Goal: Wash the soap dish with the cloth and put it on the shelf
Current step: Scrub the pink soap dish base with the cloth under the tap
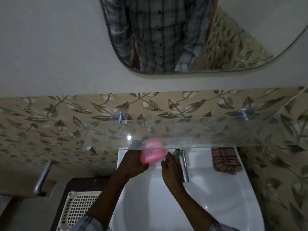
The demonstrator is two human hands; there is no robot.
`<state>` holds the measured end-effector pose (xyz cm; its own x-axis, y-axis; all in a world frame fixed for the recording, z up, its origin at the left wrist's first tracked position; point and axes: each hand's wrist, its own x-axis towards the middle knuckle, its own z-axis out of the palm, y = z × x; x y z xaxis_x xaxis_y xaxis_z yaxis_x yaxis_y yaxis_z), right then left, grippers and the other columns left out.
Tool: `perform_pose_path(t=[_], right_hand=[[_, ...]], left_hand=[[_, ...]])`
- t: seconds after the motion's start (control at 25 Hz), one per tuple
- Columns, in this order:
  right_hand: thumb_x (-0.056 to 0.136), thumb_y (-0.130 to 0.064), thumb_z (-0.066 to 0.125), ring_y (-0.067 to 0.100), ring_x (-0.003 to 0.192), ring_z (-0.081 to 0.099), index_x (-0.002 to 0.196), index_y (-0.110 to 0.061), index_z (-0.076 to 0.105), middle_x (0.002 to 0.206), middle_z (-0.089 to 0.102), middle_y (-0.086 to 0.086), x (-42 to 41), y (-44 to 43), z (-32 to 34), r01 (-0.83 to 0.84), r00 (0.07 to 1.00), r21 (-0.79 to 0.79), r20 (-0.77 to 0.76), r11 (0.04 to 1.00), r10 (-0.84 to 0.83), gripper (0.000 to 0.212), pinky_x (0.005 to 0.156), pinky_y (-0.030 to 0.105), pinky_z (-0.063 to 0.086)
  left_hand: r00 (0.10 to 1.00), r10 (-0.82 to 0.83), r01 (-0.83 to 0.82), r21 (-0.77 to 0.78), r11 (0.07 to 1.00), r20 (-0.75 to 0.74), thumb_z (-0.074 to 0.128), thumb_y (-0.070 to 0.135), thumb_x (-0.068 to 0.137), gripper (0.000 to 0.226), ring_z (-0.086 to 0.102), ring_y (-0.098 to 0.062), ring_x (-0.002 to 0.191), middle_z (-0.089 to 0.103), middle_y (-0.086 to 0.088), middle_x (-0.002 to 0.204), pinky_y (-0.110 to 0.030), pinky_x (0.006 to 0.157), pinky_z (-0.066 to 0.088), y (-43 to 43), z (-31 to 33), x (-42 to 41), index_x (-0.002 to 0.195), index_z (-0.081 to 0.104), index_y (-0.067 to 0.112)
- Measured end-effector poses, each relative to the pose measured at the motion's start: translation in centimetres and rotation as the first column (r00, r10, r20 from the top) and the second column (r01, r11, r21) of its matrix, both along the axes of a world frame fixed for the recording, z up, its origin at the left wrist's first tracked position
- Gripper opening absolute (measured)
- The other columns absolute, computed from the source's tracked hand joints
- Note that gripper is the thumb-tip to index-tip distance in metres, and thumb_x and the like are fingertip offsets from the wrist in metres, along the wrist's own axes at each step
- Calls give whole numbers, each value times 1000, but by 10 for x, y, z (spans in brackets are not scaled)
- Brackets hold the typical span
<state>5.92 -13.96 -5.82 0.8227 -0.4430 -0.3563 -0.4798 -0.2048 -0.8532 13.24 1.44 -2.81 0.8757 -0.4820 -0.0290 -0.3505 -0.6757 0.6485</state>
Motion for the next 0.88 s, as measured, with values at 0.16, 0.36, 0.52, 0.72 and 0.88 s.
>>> perform_pose_path(t=[0.16, 0.36, 0.52, 0.72, 0.88], right_hand=[[102, -23, 52, 31, 87, 74, 105, -8, 69, 98, 73, 19, -28, -8, 25, 62, 986, 457, 110, 888, -126, 23, 71, 41, 63], [100, -21, 55, 31, 83, 73, 102, -7, 73, 91, 75, 17, -57, -22, 35, -121, 980, 572, 198, 812, 7, 22, 70, 42, 61], [97, -27, 61, 13, 74, 71, 106, -14, 75, 85, 77, -1, -78, -42, 42, -207, 973, 406, 176, 890, 147, 21, 66, 26, 56], [90, -40, 66, -10, 65, 60, 84, -22, 74, 62, 61, -16, -97, -86, 23, -273, 949, -2, 167, 962, 269, 21, 64, 12, 44], [82, -30, 77, 33, 119, 60, 120, -12, 69, 122, 66, 16, -100, -167, -21, -55, 982, -551, 122, 832, 146, 42, 100, 44, 49]], left_hand=[[998, 21, -26, -79, 997, -65, 87, 35, 60, 101, 49, -8, 118, 45, 6, 131, -15, 97, 41, 10, 24, -56, 148, 37, 27], [351, -110, -719, -343, 605, -930, 40, 85, 74, 97, 69, -35, 109, 64, -19, 131, -52, 87, 58, 11, 31, -94, 141, 54, 16], [-24, -452, -739, -289, 609, -892, 49, 62, 87, 83, 63, -51, 107, 48, -35, 143, -61, 92, 50, 2, 32, -110, 138, 53, -4], [-6, -457, -726, -311, 614, -889, 79, 41, 71, 87, 64, -50, 106, 56, -38, 132, -65, 101, 41, -5, -10, -109, 134, 51, -11], [187, -571, -585, -557, 589, -799, 42, 59, 93, 83, 48, -29, 135, 46, -16, 152, -43, 116, 25, -10, -10, -112, 151, 31, 1]])
